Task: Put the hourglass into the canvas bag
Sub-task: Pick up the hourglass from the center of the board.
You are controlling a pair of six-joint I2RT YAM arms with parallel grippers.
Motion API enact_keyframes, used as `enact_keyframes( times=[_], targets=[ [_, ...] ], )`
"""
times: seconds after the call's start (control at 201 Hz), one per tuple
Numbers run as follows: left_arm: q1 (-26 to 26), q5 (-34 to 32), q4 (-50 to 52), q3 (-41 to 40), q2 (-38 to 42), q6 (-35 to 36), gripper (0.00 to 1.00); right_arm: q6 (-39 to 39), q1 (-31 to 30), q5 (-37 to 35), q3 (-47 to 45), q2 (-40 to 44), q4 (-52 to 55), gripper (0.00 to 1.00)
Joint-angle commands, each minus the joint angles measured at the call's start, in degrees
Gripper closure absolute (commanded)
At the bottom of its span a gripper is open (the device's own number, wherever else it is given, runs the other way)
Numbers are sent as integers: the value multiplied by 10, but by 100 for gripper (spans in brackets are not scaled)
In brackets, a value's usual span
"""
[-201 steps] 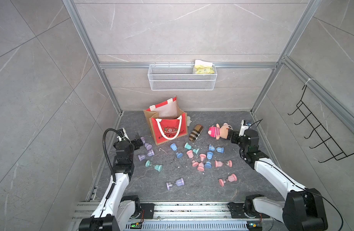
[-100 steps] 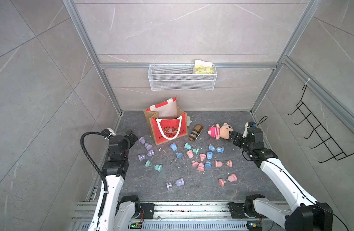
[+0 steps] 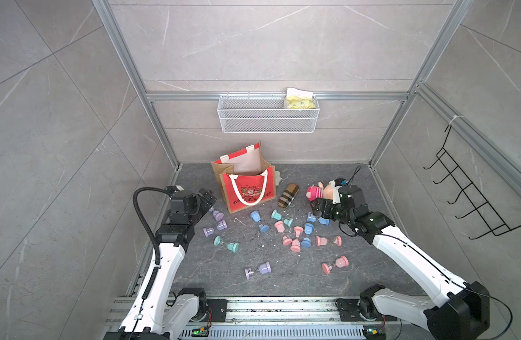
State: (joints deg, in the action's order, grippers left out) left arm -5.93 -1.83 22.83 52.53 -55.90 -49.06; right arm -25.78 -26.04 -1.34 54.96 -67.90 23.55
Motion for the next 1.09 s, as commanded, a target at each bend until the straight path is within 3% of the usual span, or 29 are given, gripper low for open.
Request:
enact_keyframes(
  times=[0.0, 0.164, 0.627, 1.085],
  targets=[
    [-28, -20, 11, 38, -18, -6, 0, -2, -47, -17, 23, -23, 45, 1],
    [-89, -60, 7, 52, -42, 6, 0, 1, -106, -45, 54, -66, 85, 1],
    [-162, -50, 15, 49, -58, 21, 0, -36, -267, -72, 86, -170, 180, 0],
    [-191, -42, 13, 36, -66, 32, 0, -44, -296, -115, 133, -284, 154, 15]
  ],
)
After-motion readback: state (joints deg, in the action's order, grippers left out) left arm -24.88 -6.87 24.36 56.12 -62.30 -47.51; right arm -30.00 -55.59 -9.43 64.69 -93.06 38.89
